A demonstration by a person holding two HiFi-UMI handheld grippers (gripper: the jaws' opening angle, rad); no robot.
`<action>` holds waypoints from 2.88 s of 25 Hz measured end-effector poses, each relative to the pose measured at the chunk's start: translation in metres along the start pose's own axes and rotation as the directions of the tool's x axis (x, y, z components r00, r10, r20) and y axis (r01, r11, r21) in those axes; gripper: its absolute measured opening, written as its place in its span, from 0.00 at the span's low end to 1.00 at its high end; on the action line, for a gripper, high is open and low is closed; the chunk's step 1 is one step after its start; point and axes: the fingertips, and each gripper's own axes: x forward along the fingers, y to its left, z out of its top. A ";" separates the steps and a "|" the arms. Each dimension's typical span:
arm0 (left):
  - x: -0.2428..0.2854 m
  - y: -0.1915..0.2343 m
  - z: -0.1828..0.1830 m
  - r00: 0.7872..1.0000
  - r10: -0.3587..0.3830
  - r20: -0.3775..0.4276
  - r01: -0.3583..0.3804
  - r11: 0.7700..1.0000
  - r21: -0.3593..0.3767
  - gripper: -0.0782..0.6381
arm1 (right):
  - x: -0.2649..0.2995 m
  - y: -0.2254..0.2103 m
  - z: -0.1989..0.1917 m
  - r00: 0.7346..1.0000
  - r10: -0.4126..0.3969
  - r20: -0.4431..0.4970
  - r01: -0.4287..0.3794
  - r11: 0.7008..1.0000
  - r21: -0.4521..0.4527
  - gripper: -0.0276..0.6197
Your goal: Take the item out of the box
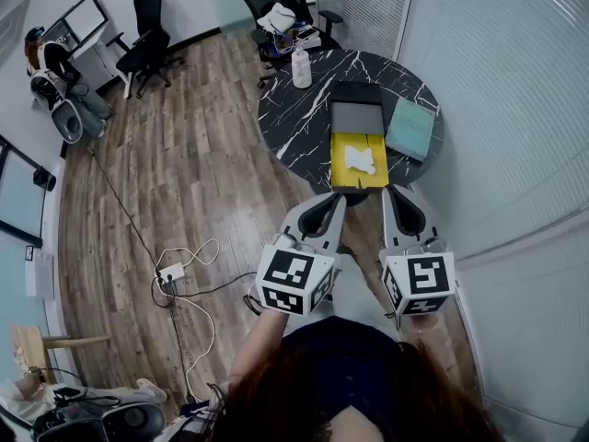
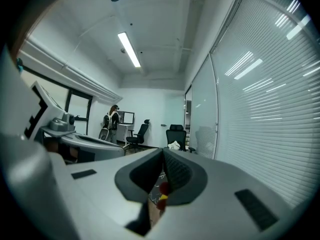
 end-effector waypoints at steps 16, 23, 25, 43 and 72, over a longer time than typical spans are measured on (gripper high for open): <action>0.048 0.026 0.009 1.000 0.002 -0.024 -0.002 1.000 0.008 0.15 | 0.051 -0.030 -0.010 0.999 0.000 -0.038 0.000 1.000 -0.018 0.08; 0.079 0.037 0.014 0.999 0.002 -0.036 -0.001 1.000 0.018 0.15 | 0.078 -0.052 -0.015 0.998 0.009 -0.055 -0.011 1.000 -0.024 0.08; 0.087 0.040 0.016 0.999 0.004 -0.039 -0.003 1.000 0.020 0.15 | 0.086 -0.056 -0.017 0.998 0.017 -0.063 -0.018 0.999 -0.029 0.08; 0.154 0.063 0.021 0.998 0.016 -0.061 -0.015 1.000 0.004 0.15 | 0.157 -0.087 -0.064 0.975 0.113 -0.193 -0.128 0.990 -0.063 0.08; 0.219 0.099 0.012 0.989 0.088 -0.116 -0.090 0.996 -0.010 0.15 | 0.233 -0.088 -0.183 0.840 0.279 -0.465 -0.369 0.923 -0.113 0.09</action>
